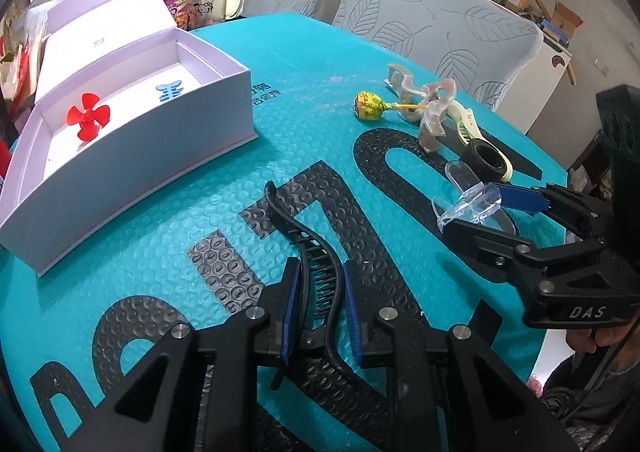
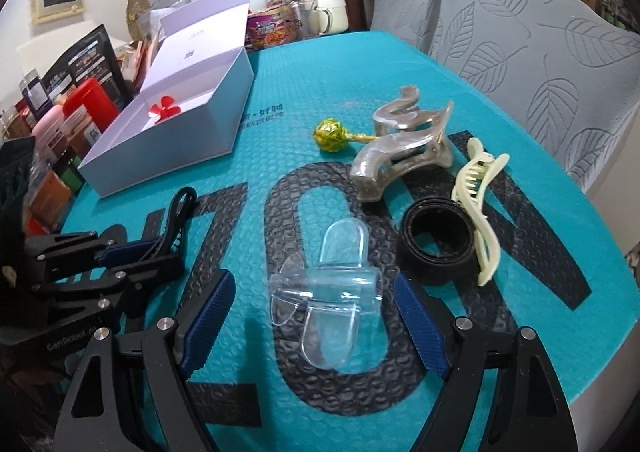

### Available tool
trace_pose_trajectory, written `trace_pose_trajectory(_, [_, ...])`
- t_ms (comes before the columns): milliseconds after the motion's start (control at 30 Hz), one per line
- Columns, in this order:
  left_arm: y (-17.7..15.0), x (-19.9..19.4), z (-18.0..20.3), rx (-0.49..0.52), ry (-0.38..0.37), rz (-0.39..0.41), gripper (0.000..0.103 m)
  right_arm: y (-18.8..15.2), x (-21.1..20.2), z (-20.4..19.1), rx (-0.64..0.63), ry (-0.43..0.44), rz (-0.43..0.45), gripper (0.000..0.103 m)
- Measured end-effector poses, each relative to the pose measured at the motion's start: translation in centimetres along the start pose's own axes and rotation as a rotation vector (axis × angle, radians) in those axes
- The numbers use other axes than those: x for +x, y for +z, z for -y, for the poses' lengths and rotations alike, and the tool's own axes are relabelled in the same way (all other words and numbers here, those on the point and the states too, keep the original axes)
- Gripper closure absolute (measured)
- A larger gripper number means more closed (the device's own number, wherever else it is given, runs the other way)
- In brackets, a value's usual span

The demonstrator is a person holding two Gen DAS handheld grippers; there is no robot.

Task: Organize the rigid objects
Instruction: 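Lift the black headband with the left tool while the right tool approaches the clear plastic piece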

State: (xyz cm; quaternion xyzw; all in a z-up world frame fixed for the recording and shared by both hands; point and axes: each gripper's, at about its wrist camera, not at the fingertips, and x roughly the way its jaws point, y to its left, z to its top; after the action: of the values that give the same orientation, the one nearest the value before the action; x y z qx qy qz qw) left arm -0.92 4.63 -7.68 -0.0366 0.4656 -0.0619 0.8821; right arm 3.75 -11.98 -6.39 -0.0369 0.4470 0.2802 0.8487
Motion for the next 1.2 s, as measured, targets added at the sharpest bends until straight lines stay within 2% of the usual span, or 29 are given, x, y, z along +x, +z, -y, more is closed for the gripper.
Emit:
trace_pose_trajectory(200, [-0.2, -0.1, -0.4, -0.031, -0.012, 0.018, 0.082, -0.2, 0.7, -0.9, -0.045, -0.062, 0.022, 0.022])
trace_pose_trajectory(267, [-0.2, -0.1, -0.5, -0.040, -0.018, 0.025, 0.082, -0.4, 0.8, -1.2, -0.074, -0.110, 0.036, 0.039])
trace_pose_trajectory(300, [-0.3, -0.1, -0.6, -0.044, -0.020, 0.028, 0.082, -0.5, 0.8, -1.3, -0.087, -0.144, 0.040, 0.042])
trace_pose_trajectory(333, [-0.4, -0.1, -0.6, -0.050, -0.022, 0.030, 0.082, -0.5, 0.8, -1.3, -0.086, -0.142, 0.042, 0.042])
trace_pose_trajectory(533, [-0.3, -0.3, -1.0, -0.088, -0.049, 0.025, 0.083, -0.3, 0.1, -0.2, -0.020, -0.080, 0.048, 0.042])
trace_pose_trajectory(667, [-0.4, -0.7, -1.0, -0.104, -0.071, 0.027, 0.083, -0.3, -0.6, -0.5, -0.021, -0.064, 0.063, 0.042])
trace_pose_trajectory(933, [-0.9, -2.6, -1.2, -0.119, -0.051, 0.068, 0.083, -0.2, -1.5, -2.4, -0.046, 0.015, 0.084, 0.042])
trace_pose_trajectory(1200, [-1.9, -5.9, -2.0, -0.145, 0.008, 0.131, 0.083, -0.4, -2.3, -5.4, -0.093, 0.126, 0.095, 0.042])
